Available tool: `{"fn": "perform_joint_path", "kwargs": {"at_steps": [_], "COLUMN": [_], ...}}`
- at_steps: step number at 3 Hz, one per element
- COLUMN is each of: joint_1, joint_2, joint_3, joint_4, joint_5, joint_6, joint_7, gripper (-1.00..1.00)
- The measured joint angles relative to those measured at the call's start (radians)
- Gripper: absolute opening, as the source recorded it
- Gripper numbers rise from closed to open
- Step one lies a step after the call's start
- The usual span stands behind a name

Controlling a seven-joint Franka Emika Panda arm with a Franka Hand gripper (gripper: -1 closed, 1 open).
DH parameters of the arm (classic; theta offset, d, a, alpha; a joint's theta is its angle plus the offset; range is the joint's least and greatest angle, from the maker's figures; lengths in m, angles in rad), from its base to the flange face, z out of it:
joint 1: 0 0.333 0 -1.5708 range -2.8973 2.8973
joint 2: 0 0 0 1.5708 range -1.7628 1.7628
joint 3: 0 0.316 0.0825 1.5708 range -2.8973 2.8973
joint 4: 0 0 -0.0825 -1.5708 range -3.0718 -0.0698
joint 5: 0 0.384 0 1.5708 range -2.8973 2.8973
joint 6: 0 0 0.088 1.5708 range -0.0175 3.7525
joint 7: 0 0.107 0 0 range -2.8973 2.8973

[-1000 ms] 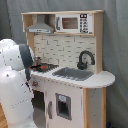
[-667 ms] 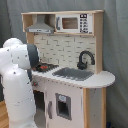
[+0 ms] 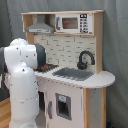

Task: Play with the kitchen

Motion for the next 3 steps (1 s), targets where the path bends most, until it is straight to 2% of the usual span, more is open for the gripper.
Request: {"fn": "perform_joint_path", "kwargs": {"at_steps": [2,3], "joint_1": [0.014,0.055], "joint_2": [0.054,0.054], "joint_3": [0.039,0.057], "joint_4": [-0.002,-0.002], "joint_5": [-0.099,-0.112], "joint_6": [-0.007,-0.008], "joint_7": [0.161,0.257], "gripper": [-1.00,-1.00]}}
